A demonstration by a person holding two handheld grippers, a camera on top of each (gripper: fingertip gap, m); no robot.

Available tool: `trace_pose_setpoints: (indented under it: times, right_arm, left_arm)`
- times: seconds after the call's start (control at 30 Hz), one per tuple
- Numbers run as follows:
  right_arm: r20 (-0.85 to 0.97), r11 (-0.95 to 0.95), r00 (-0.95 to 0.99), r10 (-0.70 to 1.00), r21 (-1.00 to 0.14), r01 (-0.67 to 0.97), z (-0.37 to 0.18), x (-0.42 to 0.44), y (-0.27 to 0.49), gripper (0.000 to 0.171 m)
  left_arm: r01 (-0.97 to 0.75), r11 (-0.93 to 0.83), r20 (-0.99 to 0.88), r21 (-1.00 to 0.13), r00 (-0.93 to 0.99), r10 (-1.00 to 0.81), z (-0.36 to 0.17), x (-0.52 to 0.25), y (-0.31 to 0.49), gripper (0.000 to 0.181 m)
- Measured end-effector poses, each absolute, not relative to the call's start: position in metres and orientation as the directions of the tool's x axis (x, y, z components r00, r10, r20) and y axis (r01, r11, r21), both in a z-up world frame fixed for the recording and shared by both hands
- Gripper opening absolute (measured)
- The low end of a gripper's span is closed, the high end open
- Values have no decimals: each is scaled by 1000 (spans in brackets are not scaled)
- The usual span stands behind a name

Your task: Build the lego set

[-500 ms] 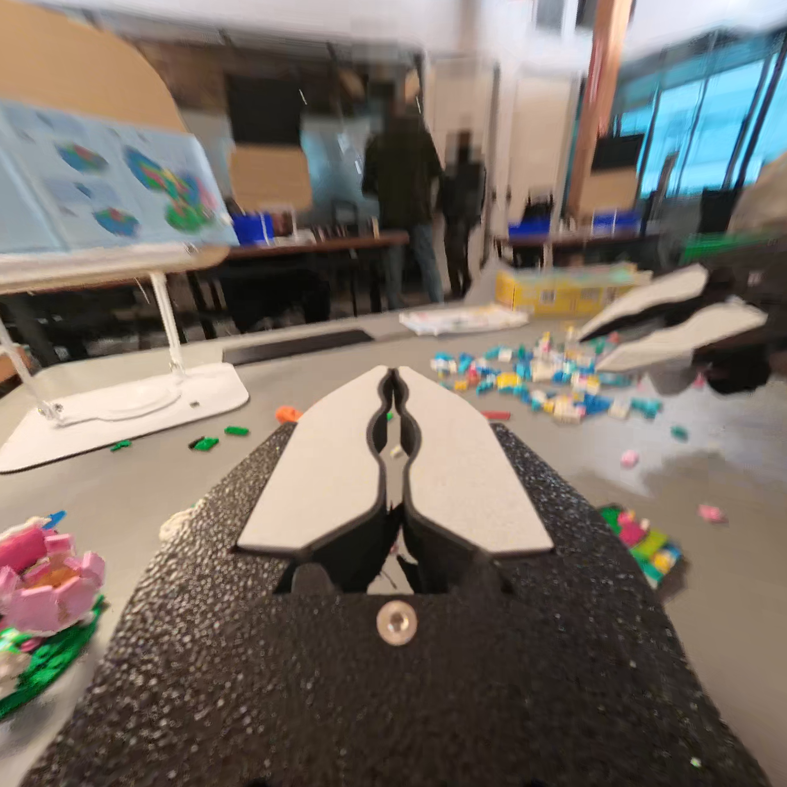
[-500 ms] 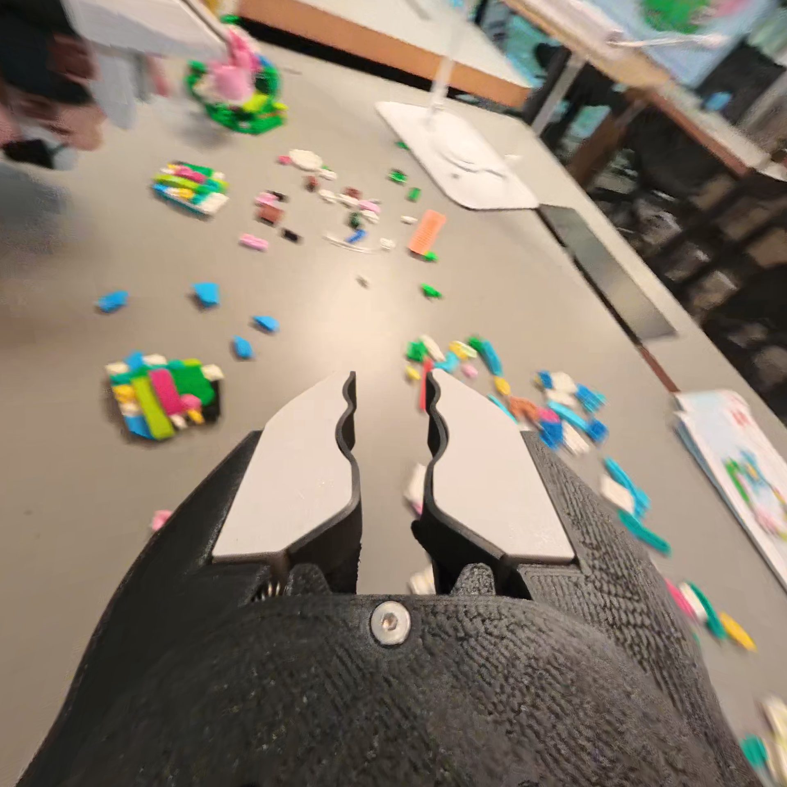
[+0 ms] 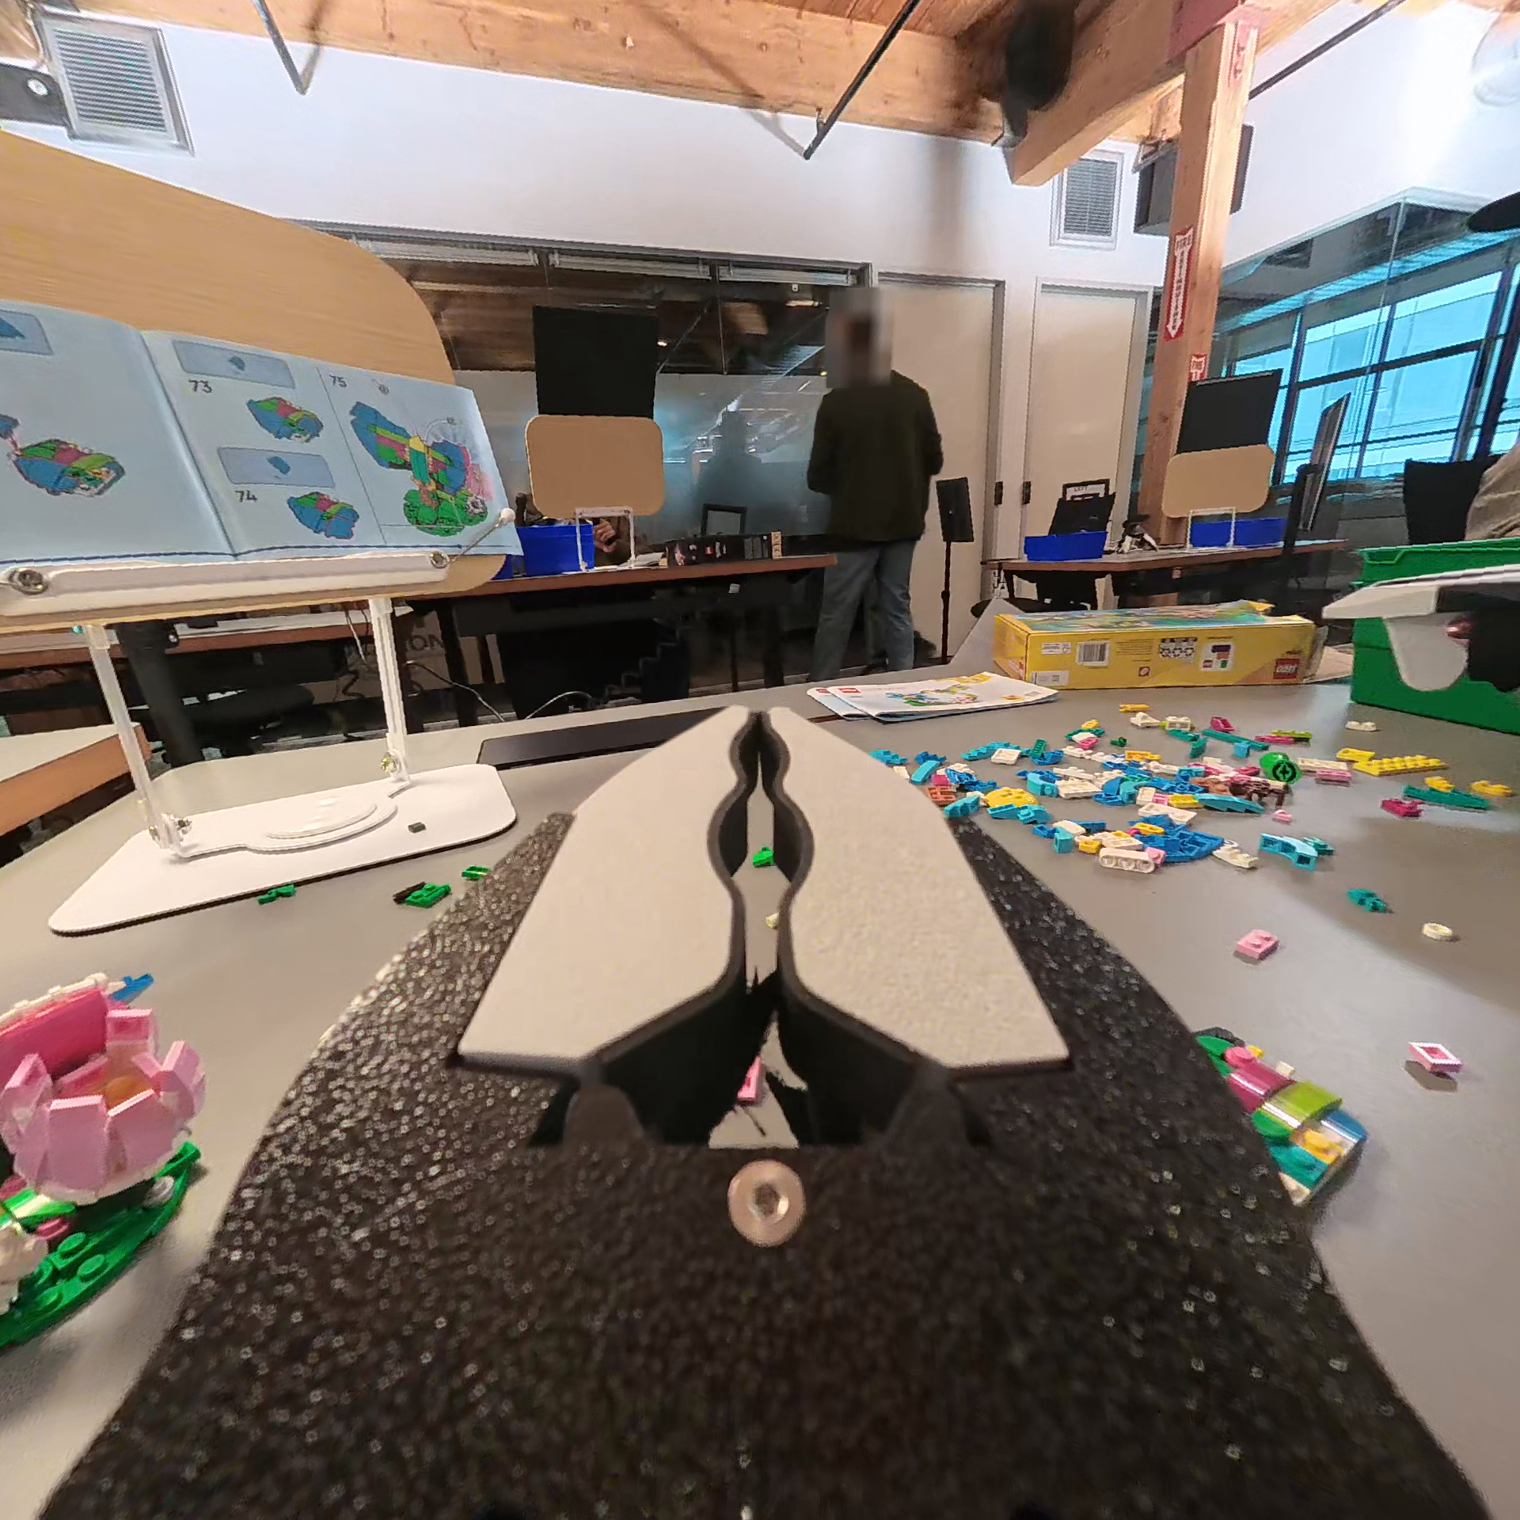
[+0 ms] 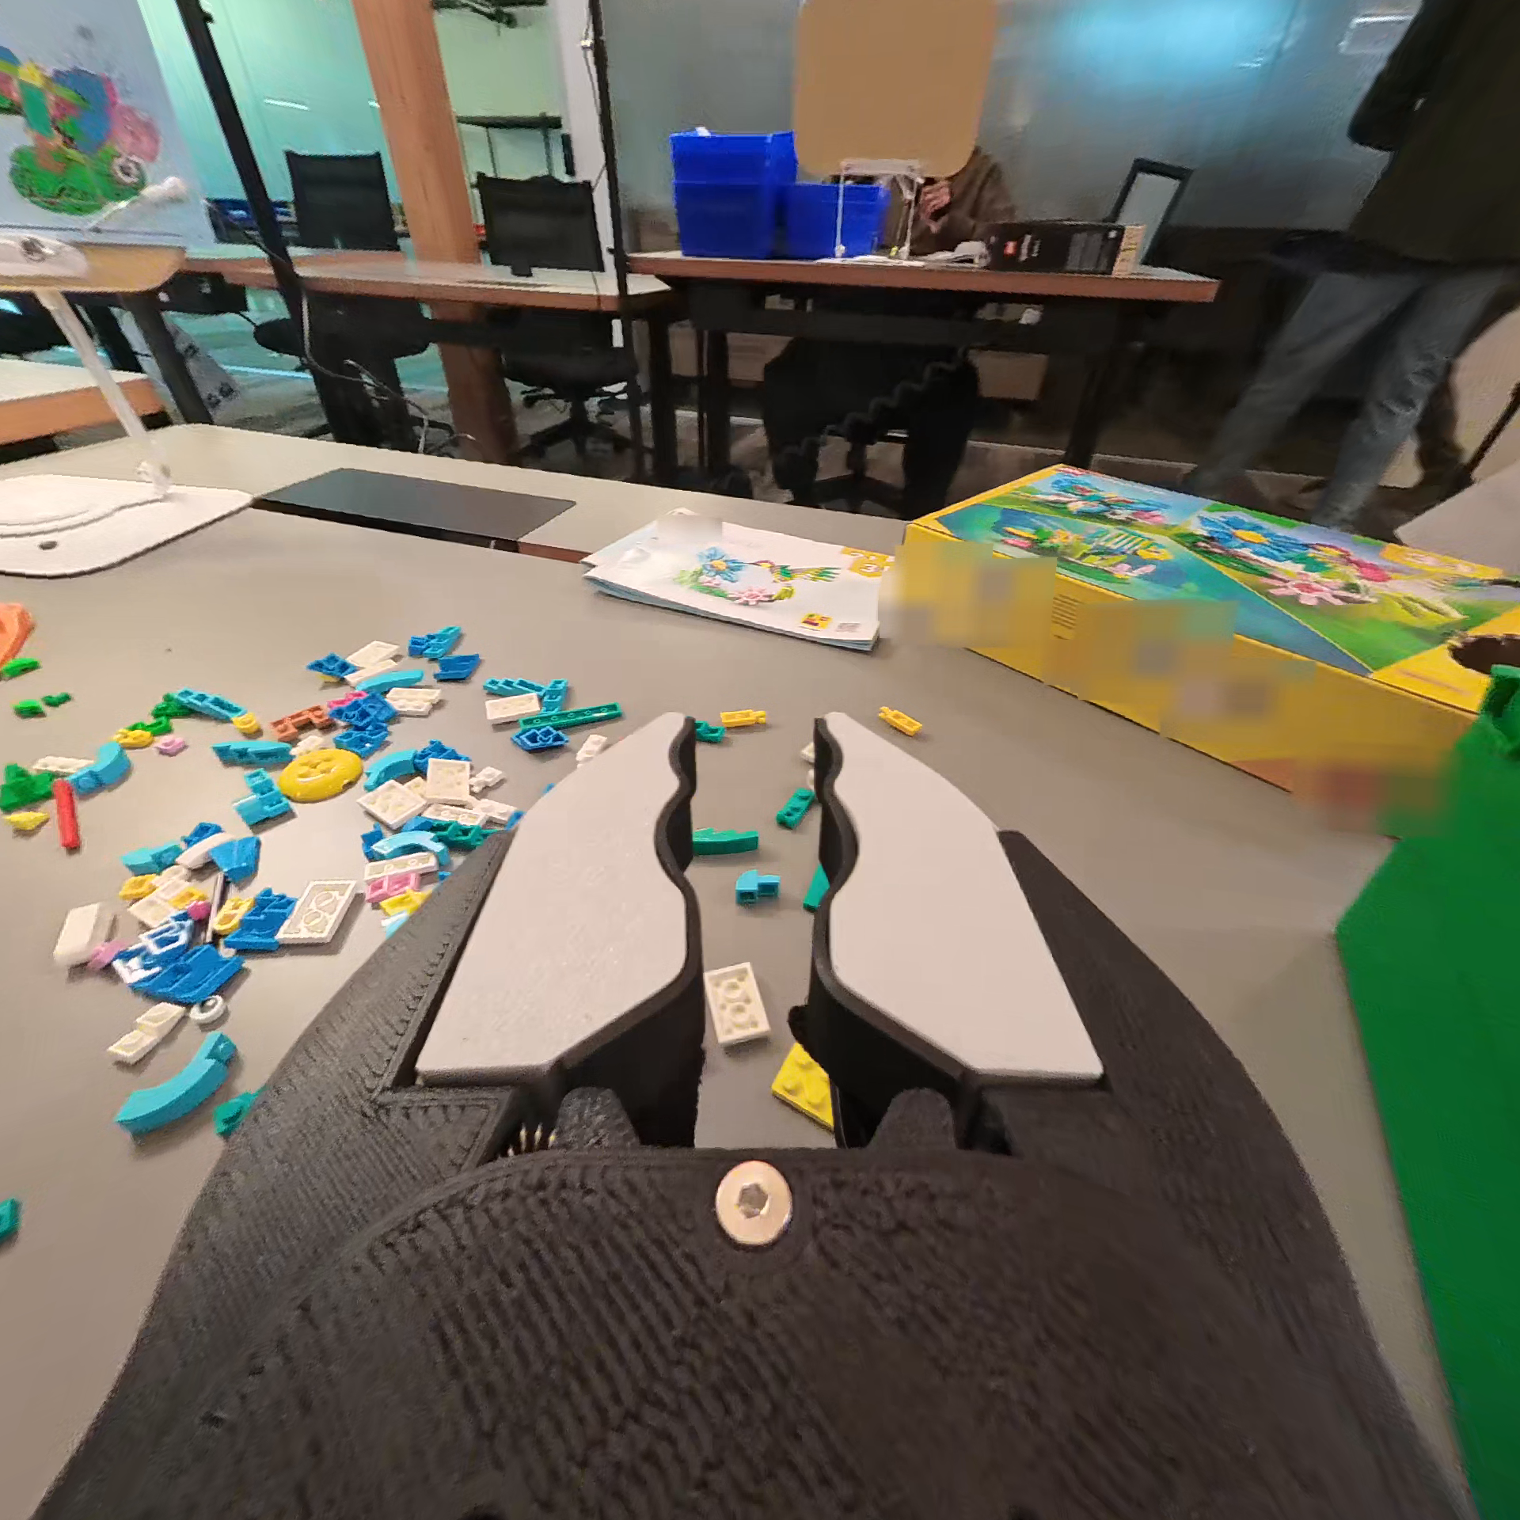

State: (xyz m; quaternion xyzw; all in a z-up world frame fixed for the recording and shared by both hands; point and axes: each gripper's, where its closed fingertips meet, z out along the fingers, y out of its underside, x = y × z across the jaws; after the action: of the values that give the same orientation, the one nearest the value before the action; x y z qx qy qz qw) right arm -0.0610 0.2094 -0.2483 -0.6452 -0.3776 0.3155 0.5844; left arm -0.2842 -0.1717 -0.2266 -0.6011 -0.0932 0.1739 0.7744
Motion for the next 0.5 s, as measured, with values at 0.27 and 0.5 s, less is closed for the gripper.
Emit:
trace_pose_setpoints:
  times: [0.27, 0.5]
  right_arm:
    - [204, 85, 511, 835, -965, 246, -256, -81, 192, 21]
    - [296, 167, 552, 780, -947, 273, -250, -91, 184, 13]
  left_arm:
    - [-227, 158, -159, -961, 920, 357, -231, -273, -163, 0]
    - [-256, 130, -200, -958, 919, 340, -234, -268, -159, 0]
